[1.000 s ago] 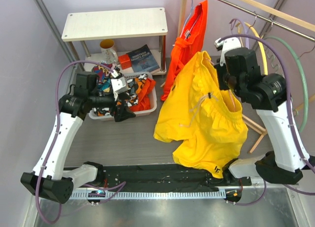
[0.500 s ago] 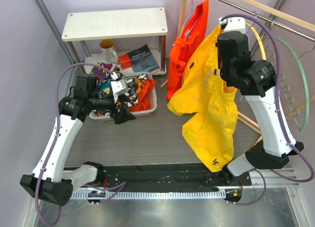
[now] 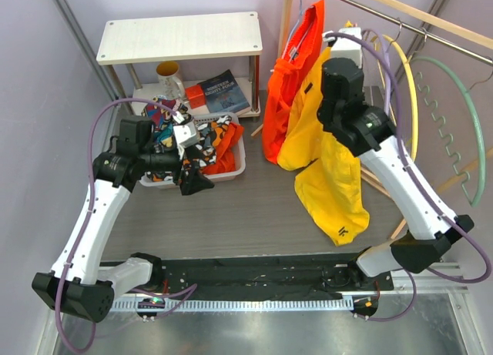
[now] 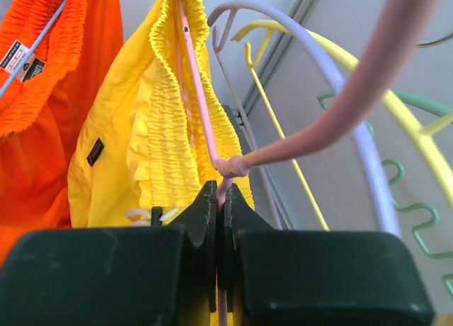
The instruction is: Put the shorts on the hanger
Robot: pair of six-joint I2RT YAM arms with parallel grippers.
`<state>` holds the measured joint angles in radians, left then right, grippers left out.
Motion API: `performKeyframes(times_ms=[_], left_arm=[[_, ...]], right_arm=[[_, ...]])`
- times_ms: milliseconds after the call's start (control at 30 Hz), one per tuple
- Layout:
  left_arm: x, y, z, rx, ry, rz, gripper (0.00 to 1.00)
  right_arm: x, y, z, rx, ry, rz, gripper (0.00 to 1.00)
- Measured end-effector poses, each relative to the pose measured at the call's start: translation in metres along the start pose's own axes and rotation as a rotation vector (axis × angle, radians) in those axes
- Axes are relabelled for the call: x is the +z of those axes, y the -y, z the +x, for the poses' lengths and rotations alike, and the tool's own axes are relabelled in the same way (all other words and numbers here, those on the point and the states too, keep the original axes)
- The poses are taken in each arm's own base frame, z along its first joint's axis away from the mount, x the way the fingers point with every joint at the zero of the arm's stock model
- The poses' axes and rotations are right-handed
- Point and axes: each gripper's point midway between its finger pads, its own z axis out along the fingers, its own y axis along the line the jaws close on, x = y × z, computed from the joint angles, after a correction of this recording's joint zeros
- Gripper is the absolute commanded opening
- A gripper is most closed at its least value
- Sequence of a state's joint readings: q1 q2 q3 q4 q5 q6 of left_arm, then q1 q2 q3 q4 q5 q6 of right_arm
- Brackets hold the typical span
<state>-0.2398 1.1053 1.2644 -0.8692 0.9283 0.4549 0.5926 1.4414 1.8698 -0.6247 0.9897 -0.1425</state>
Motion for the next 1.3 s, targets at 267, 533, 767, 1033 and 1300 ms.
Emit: performKeyframes(times_ms=[267,533,767,1033,1300], left_arm=[[0.0,0.009,-0.001,-0.038,0.029,0.019,1.0],[0.0,0.011,-0.006,-0.044,0.044,0.035,1.0],[0.0,0.013,-0.009,-0.045,0.052,0.049,1.0],[0.0,0.013,-0.009,-0.045,0.052,0.049,1.0],[-0.001,0.014,-0.009,-0.041,0.051,0.049,1.0]], right_arm=[[0.01,-0.038,-0.017,-0.025,0.148,0.149,0.01],[0.016,-0.037,-0.026,-0.007,0.163,0.262,0.01],[0.026,-0.008,-0.04,0.054,0.149,0.345,0.01],[0.043,-0.002,-0.052,0.095,0.137,0.37,0.01],[0.064,-0.027,-0.038,0.045,0.109,0.337,0.01]])
